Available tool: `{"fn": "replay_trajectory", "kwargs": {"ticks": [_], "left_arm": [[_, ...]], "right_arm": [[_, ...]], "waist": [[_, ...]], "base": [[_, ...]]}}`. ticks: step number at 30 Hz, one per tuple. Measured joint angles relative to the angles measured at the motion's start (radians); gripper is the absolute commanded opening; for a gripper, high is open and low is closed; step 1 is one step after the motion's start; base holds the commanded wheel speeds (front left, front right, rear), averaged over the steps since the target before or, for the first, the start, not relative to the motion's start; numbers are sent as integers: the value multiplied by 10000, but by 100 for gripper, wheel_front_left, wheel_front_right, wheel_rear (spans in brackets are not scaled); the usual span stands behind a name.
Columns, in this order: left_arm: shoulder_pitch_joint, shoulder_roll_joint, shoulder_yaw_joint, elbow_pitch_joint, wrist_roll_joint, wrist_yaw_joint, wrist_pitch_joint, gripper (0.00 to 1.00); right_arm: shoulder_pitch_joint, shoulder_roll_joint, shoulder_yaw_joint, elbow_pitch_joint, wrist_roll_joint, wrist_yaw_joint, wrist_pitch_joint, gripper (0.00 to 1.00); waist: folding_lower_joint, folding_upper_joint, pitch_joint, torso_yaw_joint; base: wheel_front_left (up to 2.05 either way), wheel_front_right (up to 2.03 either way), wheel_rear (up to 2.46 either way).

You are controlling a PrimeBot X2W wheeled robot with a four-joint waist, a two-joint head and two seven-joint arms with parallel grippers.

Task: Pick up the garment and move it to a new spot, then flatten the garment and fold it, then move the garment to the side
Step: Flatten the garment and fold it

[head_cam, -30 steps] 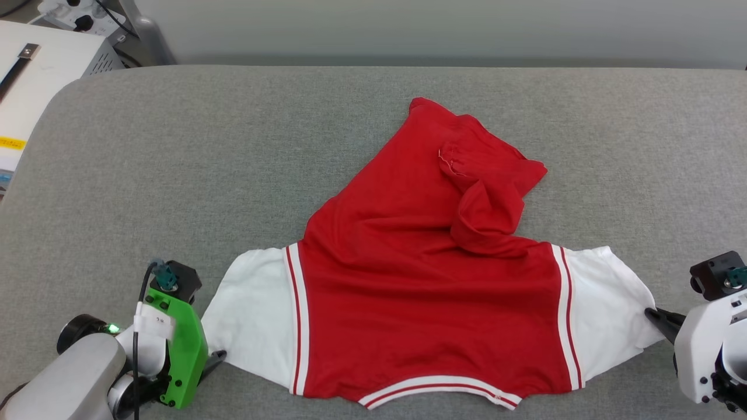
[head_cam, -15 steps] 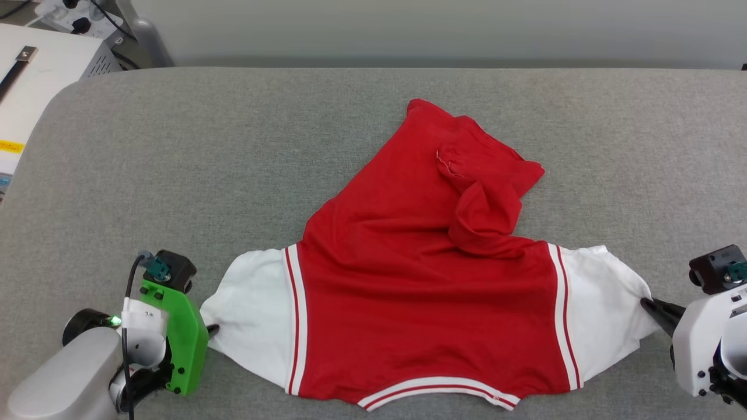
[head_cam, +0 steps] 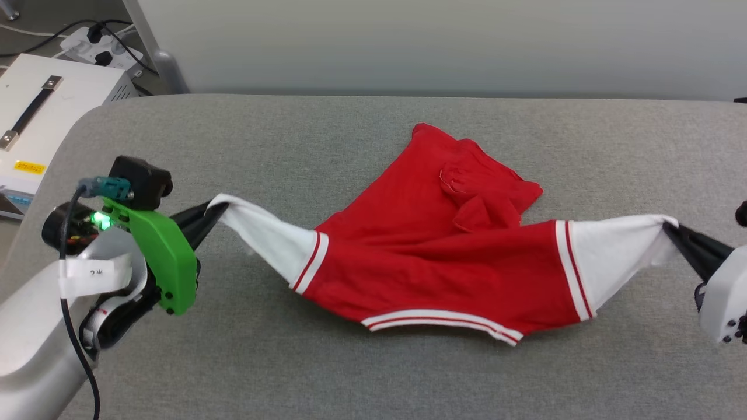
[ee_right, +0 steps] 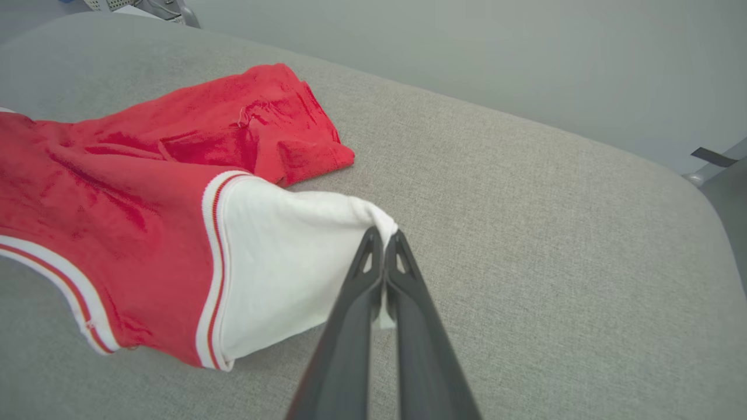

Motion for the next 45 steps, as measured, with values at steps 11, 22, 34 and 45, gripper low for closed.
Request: {"fn": "replay_trajectory", "kwargs": {"ticks": [11,22,34,45], "left_arm": [[-1259,-100,828,-2071,485,865,-621,0],[-3521,-926,1187,-1866,809,817,-821,0],[-8036,-2589,1603,1164,1154,224,-779,0],[-11485,-3605,1804,3628,1707,25,-1877,0]], "right_arm": [[-885,-88,-1580,-1586,-48,0,173,0],[-2756,263,-2088,-2151,-372,0,456,0],[-8379,564,-1020,458,-899,0,100,0],[-13959,1450,550,4439,-2441,-2,-1622,0]], "waist": [[0,0,-254,-74],[0,0,245,-179],[0,0,2070,-361],[1,0,3919,-645]], "base": [[0,0,0],[0,0,0],[0,0,0],[0,0,0]]}}
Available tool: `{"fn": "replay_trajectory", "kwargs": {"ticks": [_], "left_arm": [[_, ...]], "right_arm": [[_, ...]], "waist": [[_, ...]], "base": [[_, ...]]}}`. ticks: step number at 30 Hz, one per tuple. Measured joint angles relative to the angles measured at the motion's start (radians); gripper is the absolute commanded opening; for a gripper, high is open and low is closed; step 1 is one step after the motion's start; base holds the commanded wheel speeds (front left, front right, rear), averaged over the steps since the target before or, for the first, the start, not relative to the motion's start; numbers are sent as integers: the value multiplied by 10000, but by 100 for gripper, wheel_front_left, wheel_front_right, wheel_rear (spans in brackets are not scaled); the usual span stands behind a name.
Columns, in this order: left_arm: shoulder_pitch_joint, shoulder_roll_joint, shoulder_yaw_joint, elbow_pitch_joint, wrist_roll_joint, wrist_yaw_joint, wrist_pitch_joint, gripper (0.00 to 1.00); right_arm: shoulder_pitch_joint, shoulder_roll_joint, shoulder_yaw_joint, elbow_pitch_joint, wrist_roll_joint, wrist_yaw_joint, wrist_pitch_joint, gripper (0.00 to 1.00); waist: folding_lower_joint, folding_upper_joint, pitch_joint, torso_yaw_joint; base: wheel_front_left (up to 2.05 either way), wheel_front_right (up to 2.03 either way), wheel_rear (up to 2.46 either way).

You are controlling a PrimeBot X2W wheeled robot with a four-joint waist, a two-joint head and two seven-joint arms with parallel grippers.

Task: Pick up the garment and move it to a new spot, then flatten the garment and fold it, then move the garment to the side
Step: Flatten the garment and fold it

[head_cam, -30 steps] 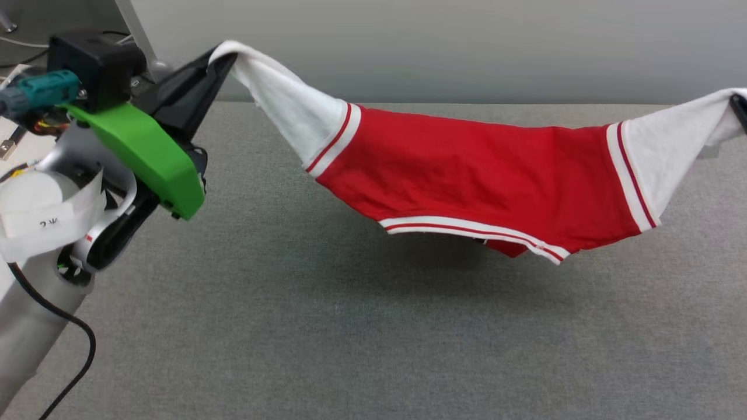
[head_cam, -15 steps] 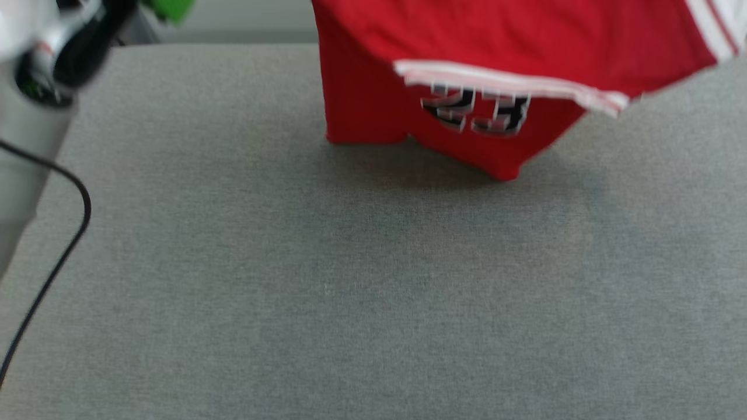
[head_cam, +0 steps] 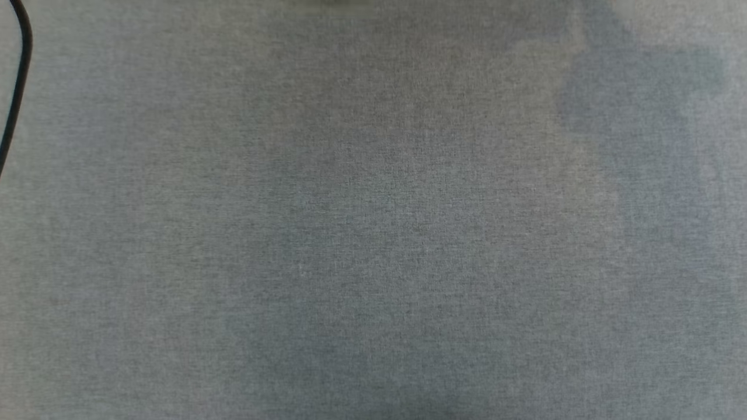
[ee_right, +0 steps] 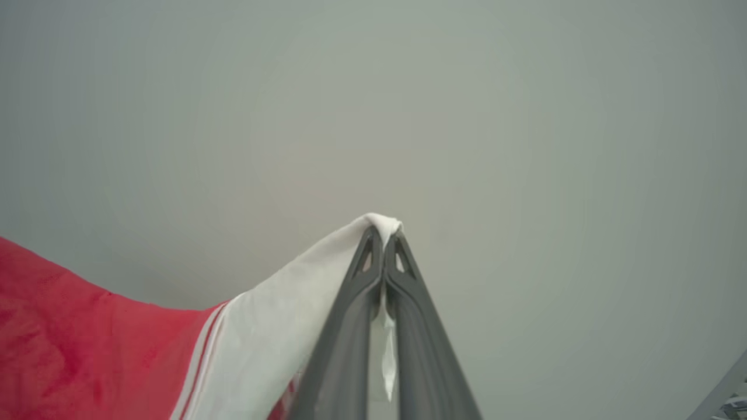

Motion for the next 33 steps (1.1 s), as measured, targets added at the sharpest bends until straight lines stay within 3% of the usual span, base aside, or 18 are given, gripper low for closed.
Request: {"fn": "replay_trajectory", "kwargs": {"ticks": [8,15,25,33], "left_arm": [[-897,-190,217,1156,109,-2,-453,0],[-773,-146,75,1870,-121,-171,-899,0],[1495,136,-447,2096,-949,-249,-1841,0],[4064,347,-894,1962,-1354,-251,-2441,0]], "right_arm": [[-2031,477,669,2316,-591,0,-1057,0],[-2192,855,1375,3549,-290,0,-1776,0],[-263,1712,2236,4136,740,0,-3421,0],[2055,1739,2520,3733,1572,0,-3925,0]], "waist": [[1,0,669,-242],[0,-1,963,-391],[0,0,672,-381],[-2,-1,-109,-365]], "base": [[0,0,0],[0,0,0],[0,0,0],[0,0,0]]}}
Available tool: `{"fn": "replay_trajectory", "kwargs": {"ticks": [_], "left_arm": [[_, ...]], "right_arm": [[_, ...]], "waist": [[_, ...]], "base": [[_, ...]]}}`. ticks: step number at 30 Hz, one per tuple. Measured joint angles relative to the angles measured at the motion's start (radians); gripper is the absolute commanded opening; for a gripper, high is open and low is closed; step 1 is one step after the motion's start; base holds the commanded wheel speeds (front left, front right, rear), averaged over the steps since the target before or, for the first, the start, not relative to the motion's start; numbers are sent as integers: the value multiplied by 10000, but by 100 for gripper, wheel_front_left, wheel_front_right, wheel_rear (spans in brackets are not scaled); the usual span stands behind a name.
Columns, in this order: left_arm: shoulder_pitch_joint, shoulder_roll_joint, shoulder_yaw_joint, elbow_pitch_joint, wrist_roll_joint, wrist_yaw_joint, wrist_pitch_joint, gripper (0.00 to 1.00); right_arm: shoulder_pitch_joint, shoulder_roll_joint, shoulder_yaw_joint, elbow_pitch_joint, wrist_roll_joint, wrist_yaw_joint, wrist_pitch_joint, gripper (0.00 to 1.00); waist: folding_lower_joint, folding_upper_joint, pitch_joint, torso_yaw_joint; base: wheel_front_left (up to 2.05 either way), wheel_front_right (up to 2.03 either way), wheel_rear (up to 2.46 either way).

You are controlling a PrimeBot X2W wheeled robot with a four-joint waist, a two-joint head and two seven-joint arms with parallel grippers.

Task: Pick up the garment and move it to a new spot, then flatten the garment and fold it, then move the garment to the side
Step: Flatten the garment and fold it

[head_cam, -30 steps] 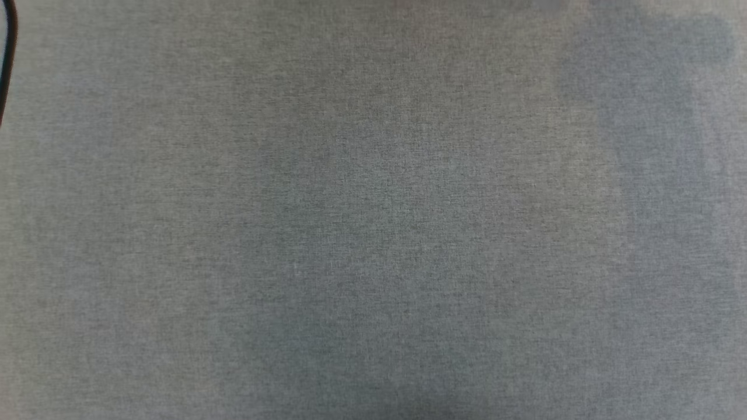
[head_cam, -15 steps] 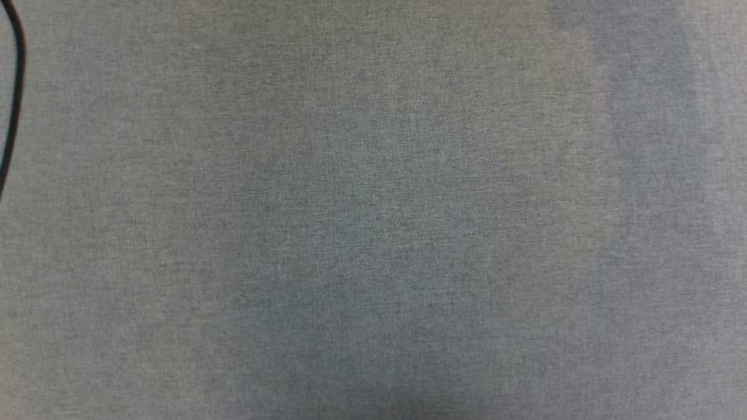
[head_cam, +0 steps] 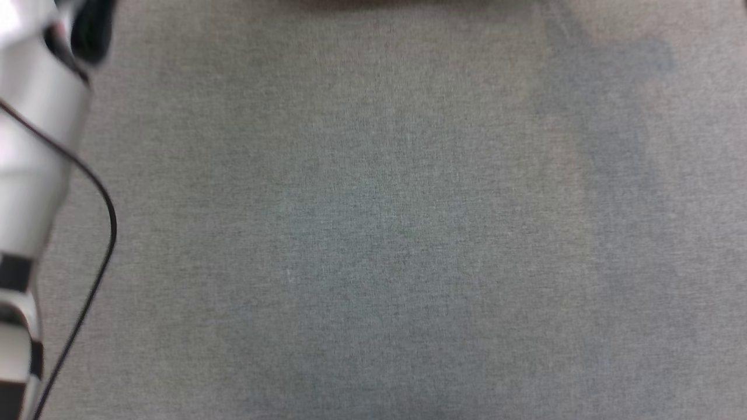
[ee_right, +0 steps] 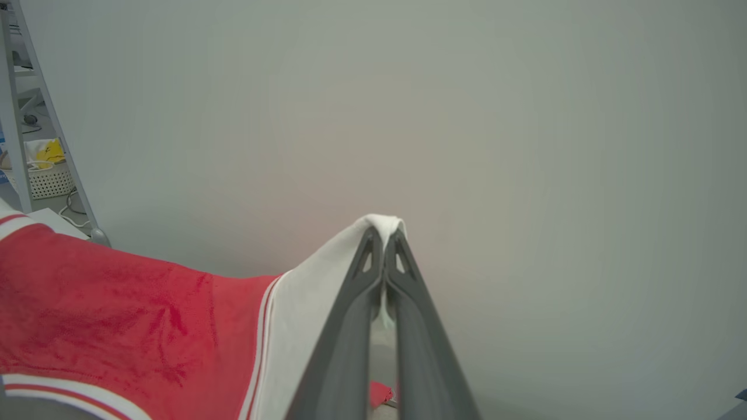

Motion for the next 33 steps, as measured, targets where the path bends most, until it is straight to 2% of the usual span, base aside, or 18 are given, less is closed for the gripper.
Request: {"fn": "replay_trajectory", "kwargs": {"ticks": [7,18,26,33], "left_arm": [[2771,155,86,-453,-345,33,-347,0],[7423,679,562,-2023,-619,508,-433,0],[10350,1327,809,-3624,-968,1229,-433,0],[12337,1703,894,-5091,-1279,2021,-433,0]], "right_arm": [[2767,-512,-56,-869,336,0,-42,0],[7448,-821,-1457,-2299,339,0,-75,0],[10610,-1106,-2301,-3488,349,0,500,0],[13195,-1045,-3580,-4826,201,0,1434,0]], "waist": [[-1,0,-930,82],[-1,0,-2598,253],[-2,0,-3828,337],[-2,0,-4630,419]], "base": [[0,0,0],[0,0,0],[0,0,0],[0,0,0]]}}
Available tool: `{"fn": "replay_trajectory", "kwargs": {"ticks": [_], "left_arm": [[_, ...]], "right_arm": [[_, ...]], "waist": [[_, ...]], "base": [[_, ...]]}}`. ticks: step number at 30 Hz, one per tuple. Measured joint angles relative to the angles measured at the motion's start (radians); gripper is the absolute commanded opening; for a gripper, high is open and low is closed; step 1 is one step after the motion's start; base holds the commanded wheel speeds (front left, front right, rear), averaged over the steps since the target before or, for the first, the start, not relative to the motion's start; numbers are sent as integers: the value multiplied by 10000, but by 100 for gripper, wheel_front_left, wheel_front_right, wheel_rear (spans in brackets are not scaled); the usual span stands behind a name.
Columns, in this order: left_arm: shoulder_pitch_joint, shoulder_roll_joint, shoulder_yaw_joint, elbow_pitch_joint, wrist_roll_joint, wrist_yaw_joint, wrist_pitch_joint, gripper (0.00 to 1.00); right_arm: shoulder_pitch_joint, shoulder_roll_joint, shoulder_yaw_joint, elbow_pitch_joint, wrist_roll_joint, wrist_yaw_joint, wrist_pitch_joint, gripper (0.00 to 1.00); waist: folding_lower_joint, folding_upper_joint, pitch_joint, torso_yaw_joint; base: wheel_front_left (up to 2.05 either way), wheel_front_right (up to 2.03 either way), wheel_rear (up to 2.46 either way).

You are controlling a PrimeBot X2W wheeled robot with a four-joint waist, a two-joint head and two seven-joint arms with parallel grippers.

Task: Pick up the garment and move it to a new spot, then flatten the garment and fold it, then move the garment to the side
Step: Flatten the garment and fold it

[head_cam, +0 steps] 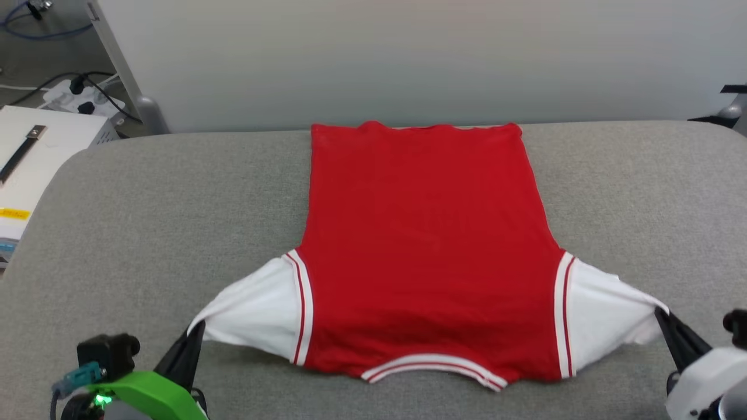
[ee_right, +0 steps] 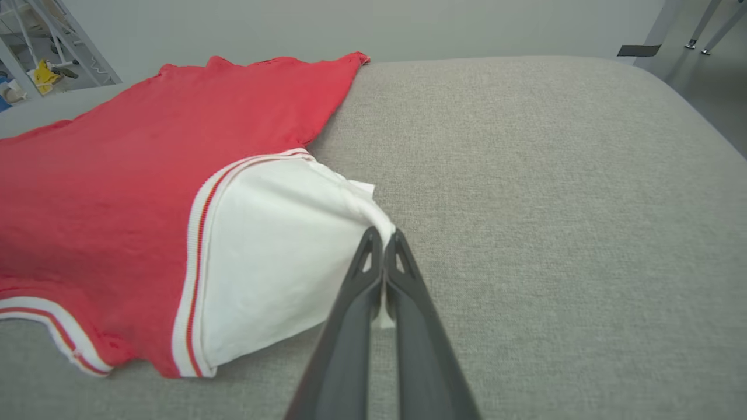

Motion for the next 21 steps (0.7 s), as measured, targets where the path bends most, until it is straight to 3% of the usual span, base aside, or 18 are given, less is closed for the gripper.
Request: {"fn": "replay_trajectory", "kwargs": {"ticks": [8,20,21], "left_arm": [[1775,148,-46,-612,-316,625,2,0],[2120,-128,-380,-253,-207,614,0,0],[2090,-157,-401,-240,-198,610,2,0]], "right_arm": [[2586,374,-1417,-1127,-414,0,1221,0],[3355,876,-1988,-1615,-742,2,2477,0],[3346,869,-2010,-1645,-744,2,2535,5]], "waist": [[0,0,-372,207],[0,0,-314,411],[0,0,-304,421]], "base": [[0,0,0],[0,0,0],[0,0,0]]}}
